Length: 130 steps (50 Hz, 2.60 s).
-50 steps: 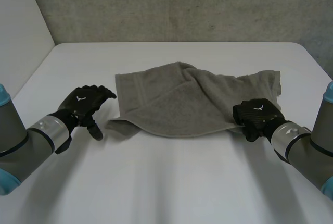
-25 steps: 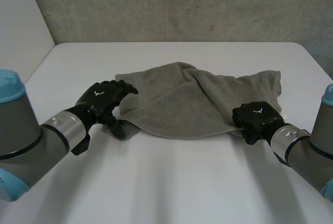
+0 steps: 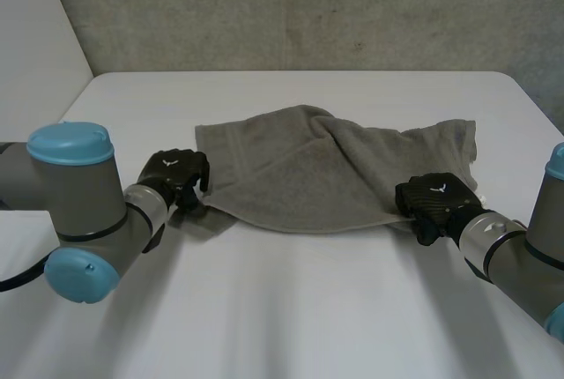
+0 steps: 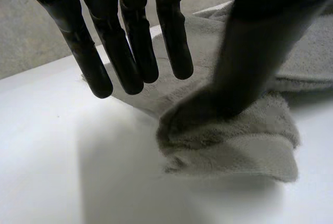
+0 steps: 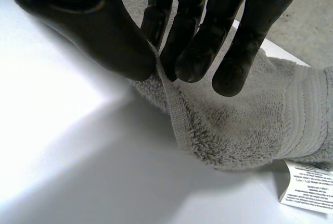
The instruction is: Fold the towel.
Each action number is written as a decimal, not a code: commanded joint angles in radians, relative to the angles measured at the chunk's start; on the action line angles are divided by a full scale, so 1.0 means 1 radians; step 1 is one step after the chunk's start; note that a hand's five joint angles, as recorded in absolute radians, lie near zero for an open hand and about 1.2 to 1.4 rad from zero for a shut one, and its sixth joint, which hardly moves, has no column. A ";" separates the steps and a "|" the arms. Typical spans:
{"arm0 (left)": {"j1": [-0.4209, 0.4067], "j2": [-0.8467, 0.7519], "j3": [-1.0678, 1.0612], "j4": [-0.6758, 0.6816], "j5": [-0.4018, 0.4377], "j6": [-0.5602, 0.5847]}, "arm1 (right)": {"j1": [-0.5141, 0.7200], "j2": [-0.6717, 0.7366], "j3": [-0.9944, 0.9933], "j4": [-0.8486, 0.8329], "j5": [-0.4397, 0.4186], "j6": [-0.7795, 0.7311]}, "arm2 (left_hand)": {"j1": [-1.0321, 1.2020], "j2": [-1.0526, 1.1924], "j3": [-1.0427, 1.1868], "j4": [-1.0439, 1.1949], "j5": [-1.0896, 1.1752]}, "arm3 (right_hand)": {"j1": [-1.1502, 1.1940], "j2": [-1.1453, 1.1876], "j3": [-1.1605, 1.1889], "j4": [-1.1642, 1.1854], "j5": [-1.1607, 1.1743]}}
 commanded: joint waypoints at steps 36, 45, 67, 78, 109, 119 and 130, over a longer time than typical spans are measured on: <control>-0.001 -0.024 0.021 -0.091 0.004 -0.016 | -0.012 -0.009 -0.021 0.001 0.052 0.079 | 0.521 0.516 0.520 0.513 0.519 | -0.293 -0.272 -0.291 -0.284 -0.299; 0.041 0.107 -0.003 -0.079 0.002 -0.121 | -0.015 0.006 -0.028 -0.024 0.146 0.084 | 0.521 0.516 0.520 0.513 0.519 | -0.835 -0.814 -0.833 -0.827 -0.842; 0.125 0.130 -0.031 -0.072 0.012 -0.170 | -0.023 0.011 -0.030 -0.079 0.169 0.027 | 0.521 0.516 0.520 0.513 0.519 | -0.838 -0.817 -0.836 -0.830 -0.845; 0.156 0.127 -0.028 -0.065 0.010 -0.171 | -0.099 0.021 -0.047 0.001 0.091 -0.102 | 0.521 0.516 0.520 0.513 0.519 | -0.730 -0.709 -0.728 -0.721 -0.736; 0.160 0.122 -0.035 -0.049 0.010 -0.171 | -0.107 0.196 -0.174 -0.143 0.023 -0.101 | 0.521 0.516 0.520 0.513 0.519 | 0.062 0.083 0.064 0.071 0.056; 0.160 0.128 -0.035 -0.051 0.010 -0.171 | -0.136 -0.044 -0.218 0.302 -0.059 -0.111 | 0.521 0.516 0.520 0.513 0.519 | 0.062 0.083 0.064 0.071 0.056; 0.157 0.128 -0.039 -0.049 0.012 -0.171 | -0.161 0.016 -0.453 0.550 -0.118 -0.176 | 0.521 0.516 0.520 0.513 0.519 | 0.062 0.083 0.064 0.071 0.056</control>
